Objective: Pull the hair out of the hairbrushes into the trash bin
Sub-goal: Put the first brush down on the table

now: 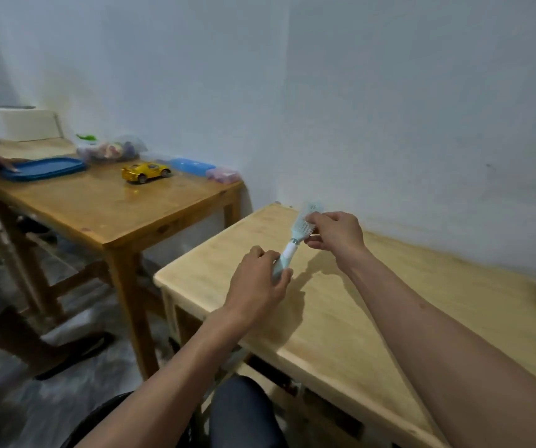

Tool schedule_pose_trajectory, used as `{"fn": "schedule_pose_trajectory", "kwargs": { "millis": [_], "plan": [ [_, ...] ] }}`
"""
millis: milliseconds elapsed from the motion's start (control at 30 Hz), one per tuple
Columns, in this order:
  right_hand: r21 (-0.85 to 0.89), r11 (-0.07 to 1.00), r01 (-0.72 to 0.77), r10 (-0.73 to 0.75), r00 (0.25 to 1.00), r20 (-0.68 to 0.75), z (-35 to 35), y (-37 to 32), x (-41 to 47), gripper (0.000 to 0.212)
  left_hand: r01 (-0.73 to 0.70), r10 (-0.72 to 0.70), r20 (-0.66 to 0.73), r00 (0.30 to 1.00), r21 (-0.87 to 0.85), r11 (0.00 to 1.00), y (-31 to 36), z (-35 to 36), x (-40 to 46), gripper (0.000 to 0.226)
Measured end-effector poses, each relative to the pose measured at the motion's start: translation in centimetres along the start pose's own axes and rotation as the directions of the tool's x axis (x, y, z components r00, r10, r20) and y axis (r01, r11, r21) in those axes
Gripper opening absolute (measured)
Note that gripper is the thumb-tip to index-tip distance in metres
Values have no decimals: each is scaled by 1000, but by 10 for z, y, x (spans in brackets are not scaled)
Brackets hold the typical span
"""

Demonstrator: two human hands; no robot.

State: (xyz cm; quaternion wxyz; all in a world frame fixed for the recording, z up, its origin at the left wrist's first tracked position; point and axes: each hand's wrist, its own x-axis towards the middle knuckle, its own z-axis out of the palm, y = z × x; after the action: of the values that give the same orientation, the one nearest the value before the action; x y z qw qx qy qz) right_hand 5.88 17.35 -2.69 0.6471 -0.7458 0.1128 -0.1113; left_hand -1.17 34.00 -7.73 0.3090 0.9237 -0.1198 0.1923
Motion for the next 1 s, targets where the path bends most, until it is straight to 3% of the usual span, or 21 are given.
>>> {"fn": "schedule_pose_trajectory", "kwargs": {
  "millis": [200,500,833,1000],
  "plan": [
    [-96,994,-53,42,992,-118,-52,18,42,17,-52,54,100,993,-23,998,31,48,36,34],
    [-200,965,-168,132,975,-179,-65,45,107,23,-53,45,236,971,26,998,40,88,93,32],
    [-236,946,-222,175,963,-208,-65,57,142,28,-62,47,284,958,44,997,39,103,120,34],
    [-232,948,-219,187,970,-152,-70,54,137,33,-35,23,286,958,35,999,40,103,119,40]
  ]
}}
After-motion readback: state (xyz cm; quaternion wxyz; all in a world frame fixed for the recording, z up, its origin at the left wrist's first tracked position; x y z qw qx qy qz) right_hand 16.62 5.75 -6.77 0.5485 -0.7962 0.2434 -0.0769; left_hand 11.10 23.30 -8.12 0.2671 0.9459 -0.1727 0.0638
